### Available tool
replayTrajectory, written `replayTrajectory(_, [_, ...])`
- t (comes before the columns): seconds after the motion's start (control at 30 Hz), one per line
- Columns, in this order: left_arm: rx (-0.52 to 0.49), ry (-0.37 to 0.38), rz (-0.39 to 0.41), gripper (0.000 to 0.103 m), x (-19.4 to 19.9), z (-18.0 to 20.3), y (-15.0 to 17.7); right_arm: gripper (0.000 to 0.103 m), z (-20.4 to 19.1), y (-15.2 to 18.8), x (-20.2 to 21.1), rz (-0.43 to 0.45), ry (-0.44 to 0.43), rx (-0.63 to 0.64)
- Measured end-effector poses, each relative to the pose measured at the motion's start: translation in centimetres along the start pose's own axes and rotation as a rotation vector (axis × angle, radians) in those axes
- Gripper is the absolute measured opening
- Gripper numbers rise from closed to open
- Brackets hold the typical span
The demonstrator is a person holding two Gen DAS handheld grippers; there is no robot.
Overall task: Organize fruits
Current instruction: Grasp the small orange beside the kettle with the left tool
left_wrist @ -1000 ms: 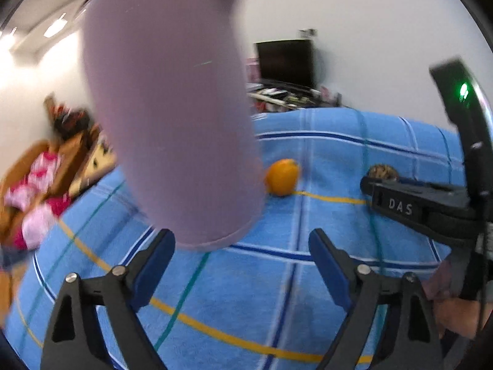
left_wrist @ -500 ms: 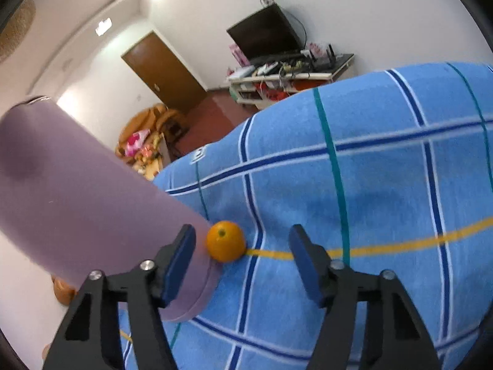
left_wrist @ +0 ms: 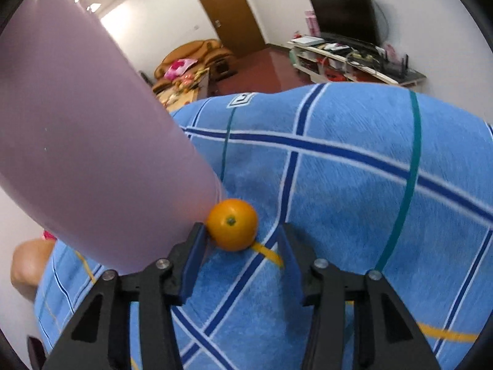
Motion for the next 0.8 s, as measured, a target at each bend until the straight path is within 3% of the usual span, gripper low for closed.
replayTrajectory(0.23, [-0.016,-0.009,0.016,0.054,-0.3,0.8,-0.5,0.046,0.3,0.0,0.2,0.012,-0.009,-0.001])
replayTrajectory(0.4, [-0.120,0.018,0.117,0.050,0.5,1.0,0.4,0.046,0.6,-0.3,1.6,0.063,0.019,0.002])
replayTrajectory(0.53, [-0.184,0.094,0.204,0.040,3.0,0.3,2.0,0.046,1.1,-0.7,2.1,0.083,0.034,-0.004])
replayTrajectory(0.63, [-0.148,0.071,0.228,0.045,3.3,-0.6,1.5,0.046,1.5,-0.9,2.3,0.091,0.045,-0.016])
replayTrajectory(0.73, [-0.141,0.026,0.231,0.061,3.0,-0.7,0.7,0.046,1.4,-0.8,2.5,0.090,0.048,-0.019])
replayTrajectory(0.8, [-0.142,0.008,0.234,0.062,2.7,-0.5,0.4,0.046,1.3,-0.7,2.3,0.085,0.046,-0.016])
Point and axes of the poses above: each gripper's, at about its wrist camera, not at the fingertips, and x roughly against the way its jaws point, z to its right, y to its underside, the point moved 6 cm from there along -x, roughly the way its jaws point, and after that the axes turned 13 degrees about -y, right-handed, at the moved point
